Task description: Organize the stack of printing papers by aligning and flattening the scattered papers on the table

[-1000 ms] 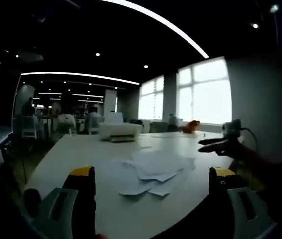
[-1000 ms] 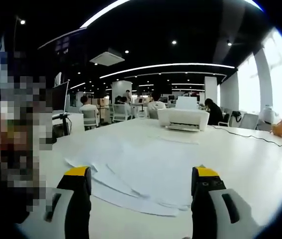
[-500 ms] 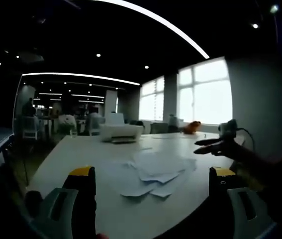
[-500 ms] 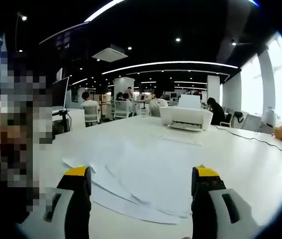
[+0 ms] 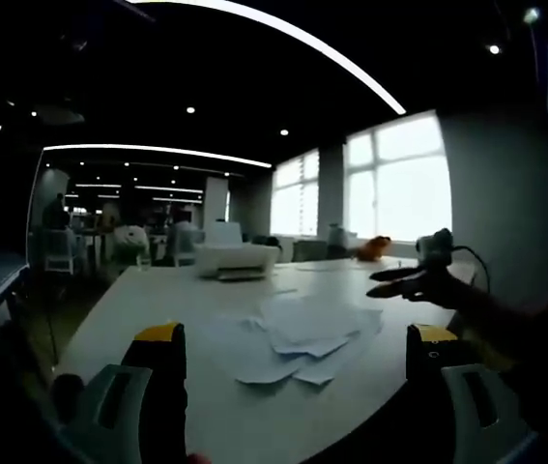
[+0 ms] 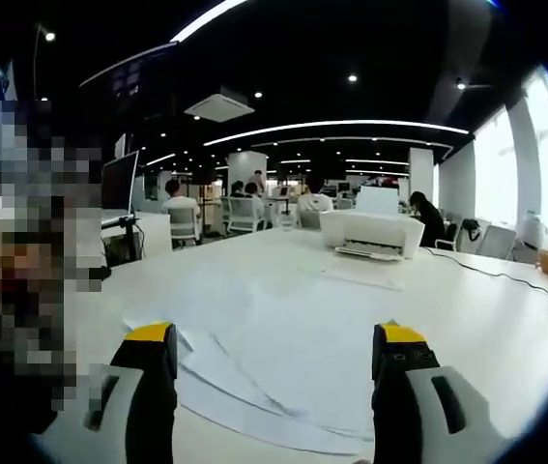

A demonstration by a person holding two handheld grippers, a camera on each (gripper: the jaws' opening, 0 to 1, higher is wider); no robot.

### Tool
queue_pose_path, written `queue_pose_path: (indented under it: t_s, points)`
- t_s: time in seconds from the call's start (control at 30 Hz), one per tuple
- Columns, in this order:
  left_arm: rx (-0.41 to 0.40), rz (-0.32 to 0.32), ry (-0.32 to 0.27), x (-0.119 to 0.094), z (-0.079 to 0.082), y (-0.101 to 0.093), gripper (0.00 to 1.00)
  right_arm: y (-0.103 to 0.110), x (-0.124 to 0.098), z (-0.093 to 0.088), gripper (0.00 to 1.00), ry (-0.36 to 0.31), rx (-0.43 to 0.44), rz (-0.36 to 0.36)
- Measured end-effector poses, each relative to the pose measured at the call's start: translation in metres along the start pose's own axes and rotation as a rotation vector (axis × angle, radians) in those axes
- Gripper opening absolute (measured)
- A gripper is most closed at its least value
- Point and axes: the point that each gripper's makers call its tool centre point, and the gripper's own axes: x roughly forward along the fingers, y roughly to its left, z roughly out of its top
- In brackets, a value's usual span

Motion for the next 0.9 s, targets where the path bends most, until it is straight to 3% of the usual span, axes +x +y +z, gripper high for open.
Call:
queue_pose_path:
  t_s: [0.37, 0.9]
  points:
    - [0.002, -0.014, -0.010, 0.001, 0.004, -0.003, 0.97, 0.015, 0.017, -0.002, 0.78, 0.004, -0.003, 0.021]
    - [-0.003, -0.021, -0.004, 0.000, -0.001, -0.004, 0.97, 0.030, 0.037, -0.020, 0.78, 0.052, 0.001, 0.033]
